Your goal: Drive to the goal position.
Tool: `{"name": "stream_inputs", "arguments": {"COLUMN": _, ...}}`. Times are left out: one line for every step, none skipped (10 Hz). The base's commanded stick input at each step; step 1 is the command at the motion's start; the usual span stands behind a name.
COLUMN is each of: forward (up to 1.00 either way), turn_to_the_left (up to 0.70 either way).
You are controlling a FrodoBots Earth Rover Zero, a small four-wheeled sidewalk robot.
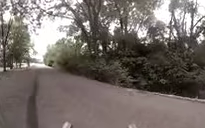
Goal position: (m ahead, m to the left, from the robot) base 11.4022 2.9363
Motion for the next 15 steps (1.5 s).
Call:
{"name": "stream_inputs", "arguments": {"forward": 0.45, "turn_to_the_left": 0.27}}
{"name": "stream_inputs", "arguments": {"forward": 0.45, "turn_to_the_left": 0.27}}
{"name": "stream_inputs", "arguments": {"forward": 0.45, "turn_to_the_left": 0.27}}
{"name": "stream_inputs", "arguments": {"forward": 0.45, "turn_to_the_left": 0.18}}
{"name": "stream_inputs", "arguments": {"forward": 0.45, "turn_to_the_left": 0.00}}
{"name": "stream_inputs", "arguments": {"forward": 0.45, "turn_to_the_left": 0.00}}
{"name": "stream_inputs", "arguments": {"forward": 0.45, "turn_to_the_left": 0.00}}
{"name": "stream_inputs", "arguments": {"forward": 0.45, "turn_to_the_left": 0.00}}
{"name": "stream_inputs", "arguments": {"forward": 0.45, "turn_to_the_left": 0.00}}
{"name": "stream_inputs", "arguments": {"forward": 0.45, "turn_to_the_left": 0.00}}
{"name": "stream_inputs", "arguments": {"forward": 0.45, "turn_to_the_left": 0.00}}
{"name": "stream_inputs", "arguments": {"forward": 0.45, "turn_to_the_left": 0.00}}
{"name": "stream_inputs", "arguments": {"forward": 0.45, "turn_to_the_left": 0.00}}
{"name": "stream_inputs", "arguments": {"forward": 0.45, "turn_to_the_left": 0.00}}
{"name": "stream_inputs", "arguments": {"forward": 0.45, "turn_to_the_left": 0.00}}
